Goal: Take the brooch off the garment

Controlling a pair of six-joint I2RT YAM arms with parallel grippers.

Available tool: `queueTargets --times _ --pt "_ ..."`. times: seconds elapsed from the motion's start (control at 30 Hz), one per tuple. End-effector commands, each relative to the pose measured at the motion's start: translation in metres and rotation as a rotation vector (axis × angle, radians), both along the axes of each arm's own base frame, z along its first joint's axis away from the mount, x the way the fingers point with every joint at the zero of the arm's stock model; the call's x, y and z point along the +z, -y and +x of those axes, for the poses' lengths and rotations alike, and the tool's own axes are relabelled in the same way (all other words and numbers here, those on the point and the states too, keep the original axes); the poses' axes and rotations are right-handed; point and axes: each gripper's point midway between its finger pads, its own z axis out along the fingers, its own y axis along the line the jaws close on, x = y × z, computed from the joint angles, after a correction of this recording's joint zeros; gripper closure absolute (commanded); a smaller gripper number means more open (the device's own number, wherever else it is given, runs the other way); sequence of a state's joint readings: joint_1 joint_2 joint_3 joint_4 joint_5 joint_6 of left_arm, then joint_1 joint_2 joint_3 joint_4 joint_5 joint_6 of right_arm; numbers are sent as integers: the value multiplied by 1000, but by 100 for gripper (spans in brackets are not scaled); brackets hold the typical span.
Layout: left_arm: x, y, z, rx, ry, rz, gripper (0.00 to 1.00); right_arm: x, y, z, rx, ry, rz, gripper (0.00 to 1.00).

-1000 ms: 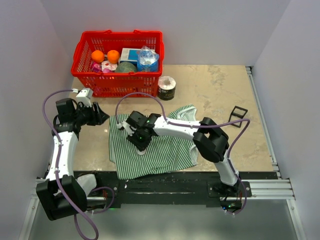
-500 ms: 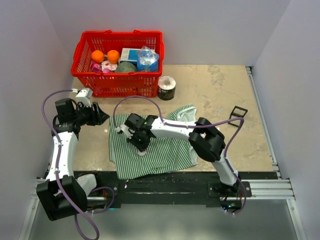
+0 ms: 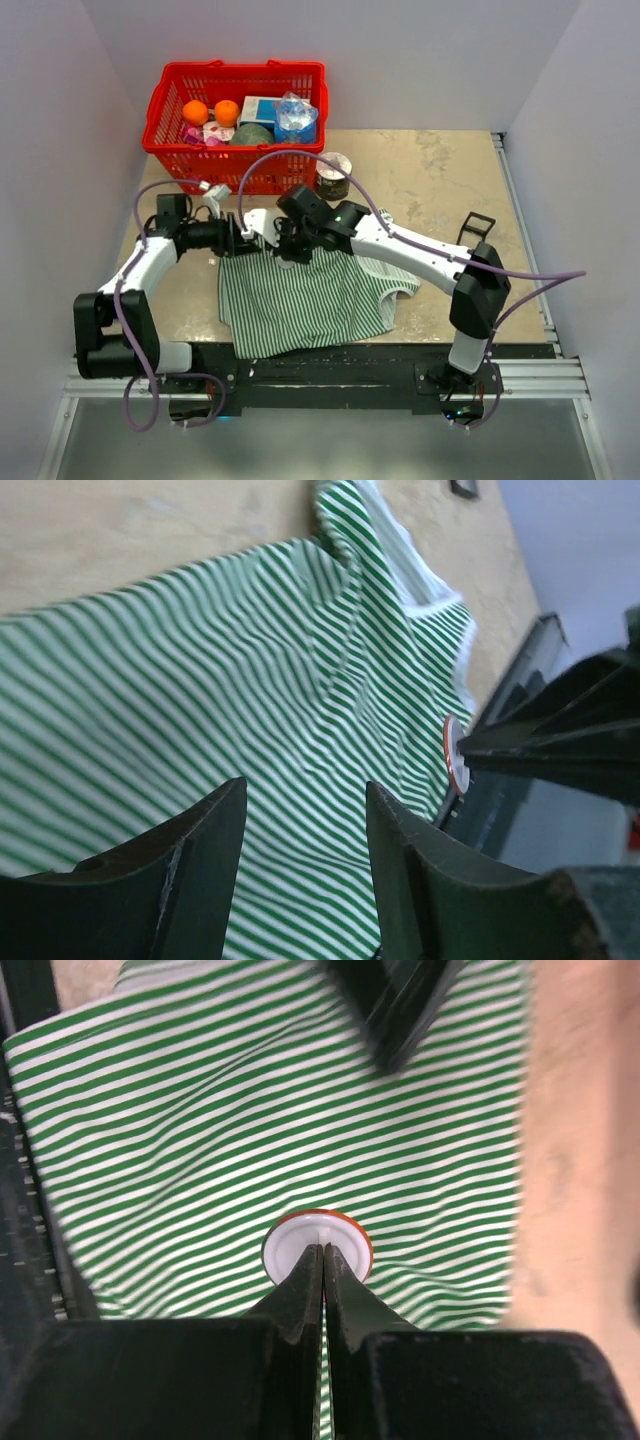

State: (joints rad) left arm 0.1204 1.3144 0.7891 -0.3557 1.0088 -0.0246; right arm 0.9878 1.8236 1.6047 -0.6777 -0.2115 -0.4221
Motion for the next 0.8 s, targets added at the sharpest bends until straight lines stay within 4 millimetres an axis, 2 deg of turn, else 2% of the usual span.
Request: queueTargets --times 0.0,0.03,0.07,0.1,0.17,0.23,0.37,0.5,0.63,0.77 --pt "20 41 -7 -186 -36 -173 44 34 -9 34 104 216 107 100" --pt "19 42 -4 -190 -60 -196 44 37 -8 39 129 257 114 100" --pt "8 44 -1 -197 -114 -216 44 28 -6 39 145 270 107 100" --pt "8 45 -1 -216 -134 -246 44 34 -8 45 151 314 131 100" --pt "4 47 5 -239 -168 -274 44 31 -6 51 170 348 124 100" --pt "10 49 8 -270 -183 -316 44 32 -6 59 165 377 123 100" --pt "13 54 12 -298 -164 -310 40 36 -12 64 168 397 146 100" --pt "-3 63 19 -278 -199 -263 39 34 -20 64 191 392 161 100" --pt "-7 69 17 -284 -201 -294 41 30 -23 68 180 384 153 100" --pt "-8 72 19 -291 -207 -292 48 29 -23 72 142 377 146 100"
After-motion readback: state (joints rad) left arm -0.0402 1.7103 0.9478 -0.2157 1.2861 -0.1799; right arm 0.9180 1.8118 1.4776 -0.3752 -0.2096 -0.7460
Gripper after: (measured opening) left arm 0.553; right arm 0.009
